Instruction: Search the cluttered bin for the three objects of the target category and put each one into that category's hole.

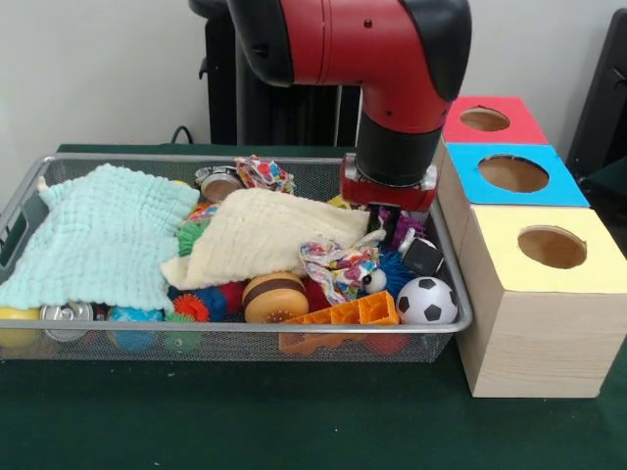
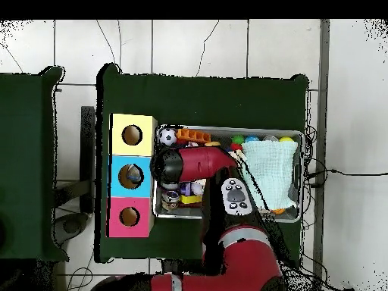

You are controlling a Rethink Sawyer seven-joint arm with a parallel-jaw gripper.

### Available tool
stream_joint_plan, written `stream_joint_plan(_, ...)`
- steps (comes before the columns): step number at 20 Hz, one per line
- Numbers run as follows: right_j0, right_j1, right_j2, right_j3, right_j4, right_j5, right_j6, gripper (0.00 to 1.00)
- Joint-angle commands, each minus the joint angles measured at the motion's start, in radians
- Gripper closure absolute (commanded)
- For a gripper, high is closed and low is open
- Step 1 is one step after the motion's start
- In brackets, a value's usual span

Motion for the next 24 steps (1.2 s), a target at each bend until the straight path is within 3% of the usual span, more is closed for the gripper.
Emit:
stream_joint_plan(1, 0.108, 0.012, 0.001, 0.138, 0.154, -0.051, 0.364, 1.0)
stream_joint_plan(13, 0.224, 0.007, -0.056, 0.097, 0.307, 0.02, 0.432, 1.0)
stream_joint_plan(24, 0.22, 0.01, -0.07, 0.124, 0.347, -0.029, 0.356, 1.0)
